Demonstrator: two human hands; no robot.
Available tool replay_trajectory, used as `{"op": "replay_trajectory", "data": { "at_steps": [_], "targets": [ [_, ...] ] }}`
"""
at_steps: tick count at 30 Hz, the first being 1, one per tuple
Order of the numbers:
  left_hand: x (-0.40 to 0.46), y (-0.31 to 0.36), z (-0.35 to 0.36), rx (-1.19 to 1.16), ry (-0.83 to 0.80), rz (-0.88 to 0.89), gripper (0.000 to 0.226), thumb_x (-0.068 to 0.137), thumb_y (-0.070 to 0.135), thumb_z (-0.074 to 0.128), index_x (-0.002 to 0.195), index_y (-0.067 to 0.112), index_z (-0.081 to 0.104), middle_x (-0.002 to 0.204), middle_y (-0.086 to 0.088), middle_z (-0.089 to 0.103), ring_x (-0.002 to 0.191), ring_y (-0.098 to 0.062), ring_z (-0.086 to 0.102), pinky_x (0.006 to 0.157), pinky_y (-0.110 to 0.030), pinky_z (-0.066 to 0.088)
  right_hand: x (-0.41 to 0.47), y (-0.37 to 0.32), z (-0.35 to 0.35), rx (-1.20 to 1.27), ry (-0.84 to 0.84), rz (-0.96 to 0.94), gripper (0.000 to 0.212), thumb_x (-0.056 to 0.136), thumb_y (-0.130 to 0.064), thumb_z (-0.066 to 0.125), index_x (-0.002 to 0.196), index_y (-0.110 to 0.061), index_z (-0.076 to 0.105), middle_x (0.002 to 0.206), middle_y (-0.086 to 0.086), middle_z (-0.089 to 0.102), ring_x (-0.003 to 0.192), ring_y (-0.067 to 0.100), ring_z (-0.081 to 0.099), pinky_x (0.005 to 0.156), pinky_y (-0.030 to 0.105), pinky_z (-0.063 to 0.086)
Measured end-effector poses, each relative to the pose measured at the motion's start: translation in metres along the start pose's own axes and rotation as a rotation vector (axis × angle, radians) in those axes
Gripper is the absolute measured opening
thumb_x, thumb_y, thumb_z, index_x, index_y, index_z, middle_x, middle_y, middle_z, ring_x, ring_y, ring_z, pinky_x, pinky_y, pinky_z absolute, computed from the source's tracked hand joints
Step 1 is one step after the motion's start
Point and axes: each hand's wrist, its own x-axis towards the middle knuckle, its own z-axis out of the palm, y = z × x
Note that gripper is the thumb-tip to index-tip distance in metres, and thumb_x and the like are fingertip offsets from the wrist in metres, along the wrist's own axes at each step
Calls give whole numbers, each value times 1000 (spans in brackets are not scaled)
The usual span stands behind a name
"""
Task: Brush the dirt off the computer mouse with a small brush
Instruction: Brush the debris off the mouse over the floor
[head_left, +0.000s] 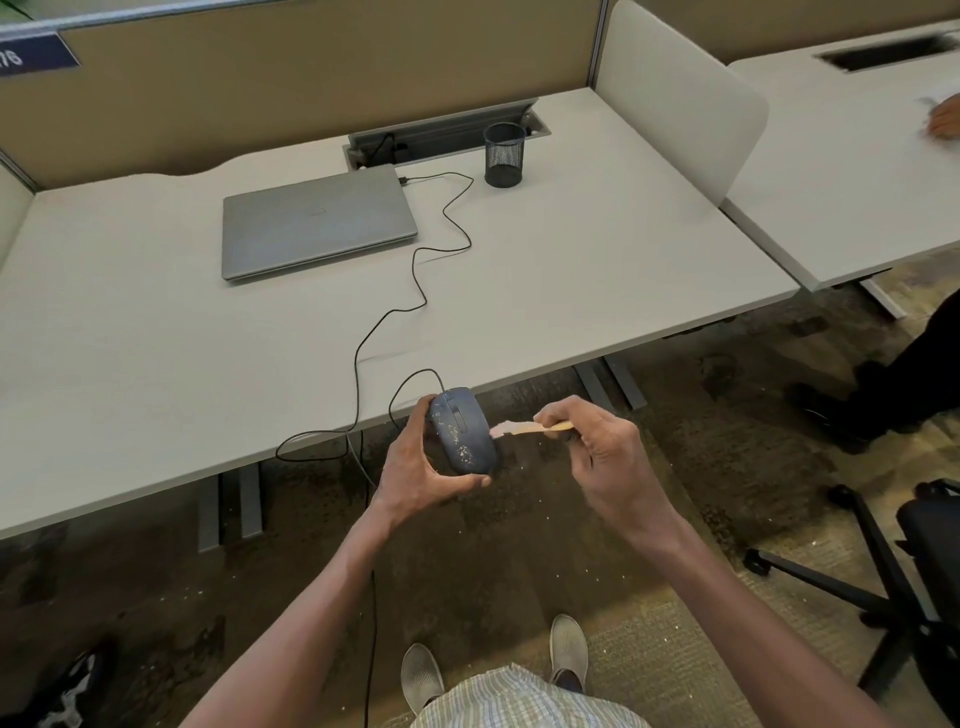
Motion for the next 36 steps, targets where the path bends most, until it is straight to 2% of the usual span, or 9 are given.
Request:
{"op": "replay_trajectory", "data": {
  "at_steps": [3, 7, 9, 13, 14, 19, 24, 30, 36],
  "targets": [
    [-1, 1, 1, 6, -19, 1, 125, 55, 41, 97, 153, 14, 25, 147, -14, 49, 128, -25, 52, 106, -47, 49, 7, 6, 7, 85, 68, 73, 30, 90, 14, 58, 108, -9, 65, 101, 3, 70, 94, 8, 67, 82, 17, 57],
    [0, 2, 0, -5, -25, 11, 125, 54, 41, 97, 153, 14, 25, 148, -13, 49, 128, -20, 51, 108, -45, 48, 8, 13, 15, 201, 91, 167, 34, 91, 17, 55, 106, -12, 65, 101, 0, 71, 97, 8, 70, 84, 26, 61],
    [0, 1, -1, -17, -21, 13, 124, 54, 42, 97, 152, 15, 26, 145, -11, 52, 123, -16, 52, 105, -37, 50, 5, 17, 14, 229, 85, 200, 37, 90, 18, 54, 105, -14, 65, 102, -2, 71, 98, 9, 71, 83, 29, 62],
    [1, -3, -4, -30, -24, 28, 122, 54, 43, 97, 151, 17, 28, 136, 1, 53, 113, -12, 56, 86, -6, 46, -3, 22, 10, 265, 51, 233, 36, 89, 18, 54, 102, -13, 65, 100, -3, 72, 96, 11, 72, 81, 29, 62],
    [1, -4, -4, -34, -23, 31, 122, 53, 44, 97, 150, 18, 28, 133, 5, 51, 112, -11, 57, 85, -4, 46, -5, 23, 9, 265, 39, 235, 35, 89, 18, 54, 101, -13, 65, 100, -2, 72, 96, 12, 72, 80, 29, 62],
    [3, -5, -6, -31, -9, 25, 120, 52, 47, 97, 148, 23, 29, 129, 9, 51, 104, -15, 62, 84, -23, 56, -12, 28, 5, 224, -25, 261, 31, 90, 17, 55, 102, -9, 67, 100, -1, 70, 95, 10, 72, 81, 30, 63],
    [5, -5, -5, 4, -22, 10, 125, 52, 45, 97, 152, 17, 27, 142, -6, 53, 119, -23, 59, 99, -42, 55, -2, 24, 3, 228, 80, 244, 27, 91, 15, 56, 105, -7, 66, 101, 1, 70, 97, 9, 71, 83, 28, 62],
    [2, -1, -1, -1, -55, 26, 126, 53, 45, 97, 153, 16, 27, 146, -8, 51, 126, -20, 55, 103, -40, 53, 23, 20, 11, 186, 163, 251, 17, 97, 2, 58, 111, -6, 63, 99, 1, 72, 93, 7, 73, 80, 24, 62],
    [4, 2, -3, -20, -59, 30, 125, 54, 44, 97, 154, 17, 25, 146, -8, 50, 124, -15, 52, 102, -36, 53, 28, 24, 11, 219, 62, 315, 20, 98, 6, 52, 110, -5, 63, 102, 6, 73, 96, 12, 73, 81, 34, 63]
  ]
}}
